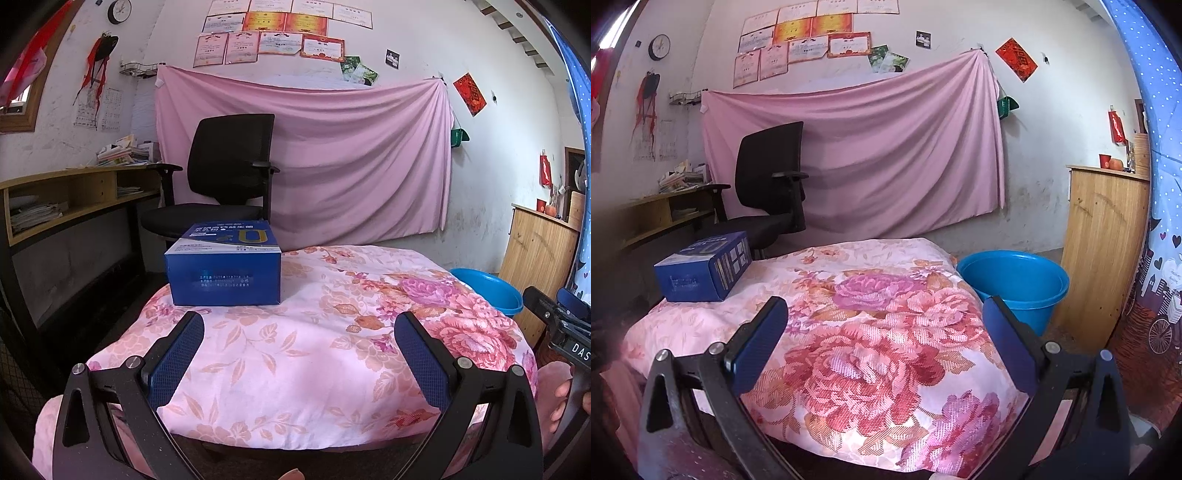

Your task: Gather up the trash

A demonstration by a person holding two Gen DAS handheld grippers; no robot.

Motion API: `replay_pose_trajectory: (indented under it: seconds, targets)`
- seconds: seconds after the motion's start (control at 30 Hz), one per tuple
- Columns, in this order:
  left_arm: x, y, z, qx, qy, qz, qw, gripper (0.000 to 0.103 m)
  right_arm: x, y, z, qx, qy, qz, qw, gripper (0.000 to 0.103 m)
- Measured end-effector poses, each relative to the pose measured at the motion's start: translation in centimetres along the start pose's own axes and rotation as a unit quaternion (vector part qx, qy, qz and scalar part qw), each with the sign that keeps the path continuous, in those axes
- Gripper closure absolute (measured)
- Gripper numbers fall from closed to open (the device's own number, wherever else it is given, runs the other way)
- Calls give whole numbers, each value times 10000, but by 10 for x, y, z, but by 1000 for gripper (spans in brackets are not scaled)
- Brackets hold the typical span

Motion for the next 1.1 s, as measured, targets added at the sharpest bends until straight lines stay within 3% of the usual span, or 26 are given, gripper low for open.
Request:
replay_pose_trajectory:
  seconds: [1.1]
  targets:
    - [5,2,0,-9,-33,-13,10000,2,-1,3,2,2,31,2,10000,0]
Point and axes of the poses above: each gripper's, at about its wrist camera, not at the fingertips, and x roughly against the way its jaws point, y to its left, z to its underside, the point moved 2 cm from there along -x, roughly the way its jaws point, and after that the axes turned 3 degrees about -x, right-handed, at the moved point
